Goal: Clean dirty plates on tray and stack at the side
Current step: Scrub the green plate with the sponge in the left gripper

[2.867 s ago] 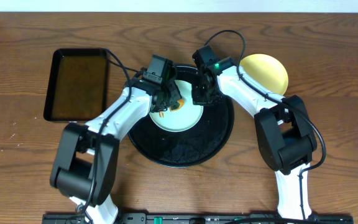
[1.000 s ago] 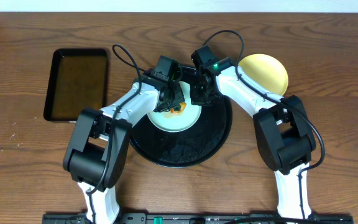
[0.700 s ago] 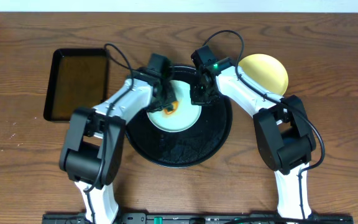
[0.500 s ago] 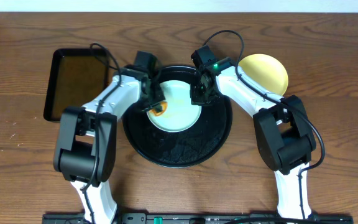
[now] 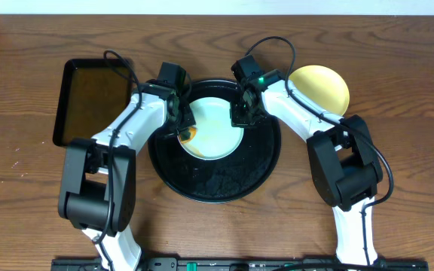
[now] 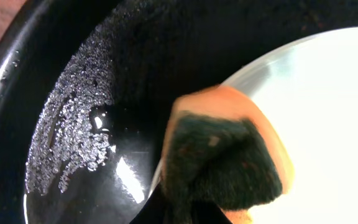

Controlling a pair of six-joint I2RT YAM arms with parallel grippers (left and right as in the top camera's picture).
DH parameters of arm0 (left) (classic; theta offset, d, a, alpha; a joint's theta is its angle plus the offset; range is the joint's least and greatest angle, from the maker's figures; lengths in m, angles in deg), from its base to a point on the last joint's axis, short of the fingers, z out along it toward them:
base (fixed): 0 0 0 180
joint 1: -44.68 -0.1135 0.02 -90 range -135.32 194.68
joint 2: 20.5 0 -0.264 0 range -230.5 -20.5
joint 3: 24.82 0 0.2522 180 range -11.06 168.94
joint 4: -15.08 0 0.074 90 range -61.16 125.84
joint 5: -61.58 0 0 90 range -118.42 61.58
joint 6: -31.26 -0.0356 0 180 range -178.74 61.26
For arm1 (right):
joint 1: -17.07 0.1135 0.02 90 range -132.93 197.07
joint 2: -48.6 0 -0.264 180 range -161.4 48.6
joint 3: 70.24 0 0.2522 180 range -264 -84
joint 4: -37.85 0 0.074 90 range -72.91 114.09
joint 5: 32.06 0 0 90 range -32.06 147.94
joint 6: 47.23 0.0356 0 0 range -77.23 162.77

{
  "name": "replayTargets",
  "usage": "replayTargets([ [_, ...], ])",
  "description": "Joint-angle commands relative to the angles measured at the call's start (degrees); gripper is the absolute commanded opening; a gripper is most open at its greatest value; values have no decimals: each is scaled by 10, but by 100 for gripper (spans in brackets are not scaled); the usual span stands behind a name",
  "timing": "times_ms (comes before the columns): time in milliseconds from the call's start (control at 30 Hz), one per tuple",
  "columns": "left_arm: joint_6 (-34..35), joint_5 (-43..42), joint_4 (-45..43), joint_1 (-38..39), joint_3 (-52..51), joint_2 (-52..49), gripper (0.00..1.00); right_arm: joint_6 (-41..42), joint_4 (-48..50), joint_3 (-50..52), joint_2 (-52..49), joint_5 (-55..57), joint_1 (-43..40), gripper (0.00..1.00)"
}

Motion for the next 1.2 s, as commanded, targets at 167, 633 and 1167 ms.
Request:
replayTargets([
  [167,17,1,-68,46,-18,-16,7,17,-5,12,-37,48,-1,2],
  [633,20,124,-33,73,-19,-62,7,16,-7,12,-37,48,-1,2],
  [1167,20,309,92,70,19,0,7,16,-7,12,-37,48,-1,1],
])
